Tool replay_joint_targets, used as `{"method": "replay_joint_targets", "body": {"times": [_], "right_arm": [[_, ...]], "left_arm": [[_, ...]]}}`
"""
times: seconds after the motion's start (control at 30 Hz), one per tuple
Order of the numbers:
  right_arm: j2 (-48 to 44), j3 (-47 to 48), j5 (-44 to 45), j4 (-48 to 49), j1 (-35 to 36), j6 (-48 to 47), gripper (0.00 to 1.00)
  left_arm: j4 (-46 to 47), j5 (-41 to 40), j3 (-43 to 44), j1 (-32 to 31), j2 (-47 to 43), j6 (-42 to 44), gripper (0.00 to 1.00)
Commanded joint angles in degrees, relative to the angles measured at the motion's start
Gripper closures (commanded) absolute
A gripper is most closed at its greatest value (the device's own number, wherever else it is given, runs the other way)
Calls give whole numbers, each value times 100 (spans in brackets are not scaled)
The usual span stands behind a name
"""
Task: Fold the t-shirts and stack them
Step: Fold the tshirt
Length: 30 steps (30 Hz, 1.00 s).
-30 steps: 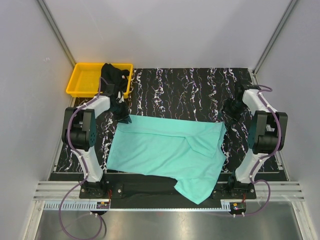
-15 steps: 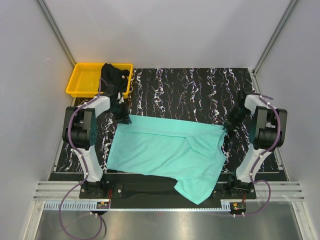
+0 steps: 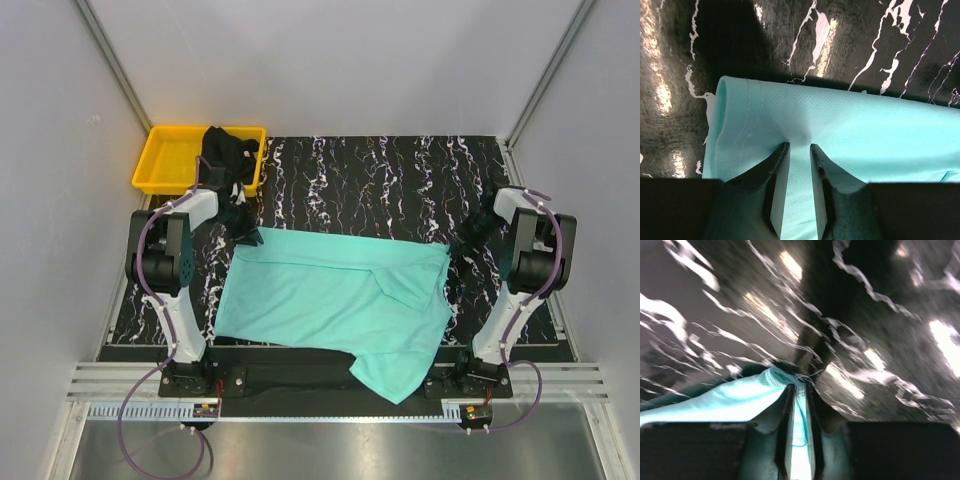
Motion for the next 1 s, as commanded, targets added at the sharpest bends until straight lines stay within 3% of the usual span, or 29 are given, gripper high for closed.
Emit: {"method": "replay_joint_targets", "body": {"times": [0.0, 0.2, 0.37, 0.53, 0.7, 0.87, 0.97], "right_arm": [[480, 375, -230, 464, -3, 171, 81], [1078, 1324, -187, 177, -3, 233, 80], [782, 2161, 787, -897, 32, -223, 59], [-712, 1284, 588, -819, 304, -338, 46], [-1678, 352, 44, -548, 1987, -462, 41], [-2040, -818, -520, 182, 2940, -40, 41], [-2180, -1196, -450, 366, 3240, 118, 48]], "left_arm": [[106, -204, 141, 78, 258, 197, 69], [44, -20, 317, 87, 302, 294, 65], [18, 59, -34, 26, -725, 224, 58], [-26, 121, -798, -229, -2138, 215, 52], [-114, 7, -1360, -502, -2905, 110, 50], [-123, 58, -1520, -572, -3099, -30, 52], [-97, 226, -1581, -607, -3196, -259, 54]]}}
